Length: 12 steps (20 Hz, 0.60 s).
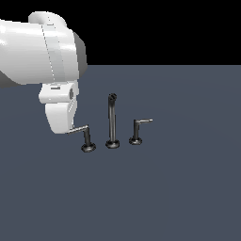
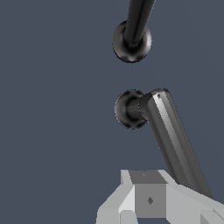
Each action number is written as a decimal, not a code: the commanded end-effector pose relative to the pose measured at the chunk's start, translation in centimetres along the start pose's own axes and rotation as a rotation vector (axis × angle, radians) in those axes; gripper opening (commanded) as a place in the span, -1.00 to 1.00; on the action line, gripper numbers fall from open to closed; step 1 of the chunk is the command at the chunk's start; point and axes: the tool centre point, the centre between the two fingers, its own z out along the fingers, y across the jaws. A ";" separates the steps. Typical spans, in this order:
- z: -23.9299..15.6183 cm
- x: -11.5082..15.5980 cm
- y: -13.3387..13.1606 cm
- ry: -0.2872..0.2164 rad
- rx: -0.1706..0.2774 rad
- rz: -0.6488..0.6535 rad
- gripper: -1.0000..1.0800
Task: Turn on the faucet by rotating a designated handle.
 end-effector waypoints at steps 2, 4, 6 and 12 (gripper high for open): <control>0.0 0.3 1.6 0.005 -0.010 -0.001 -1.00; 0.0 0.4 2.3 0.005 -0.011 -0.002 -1.00; 0.0 0.5 2.9 0.005 -0.012 -0.003 -1.00; -0.1 0.8 4.6 0.006 -0.015 -0.005 -1.00</control>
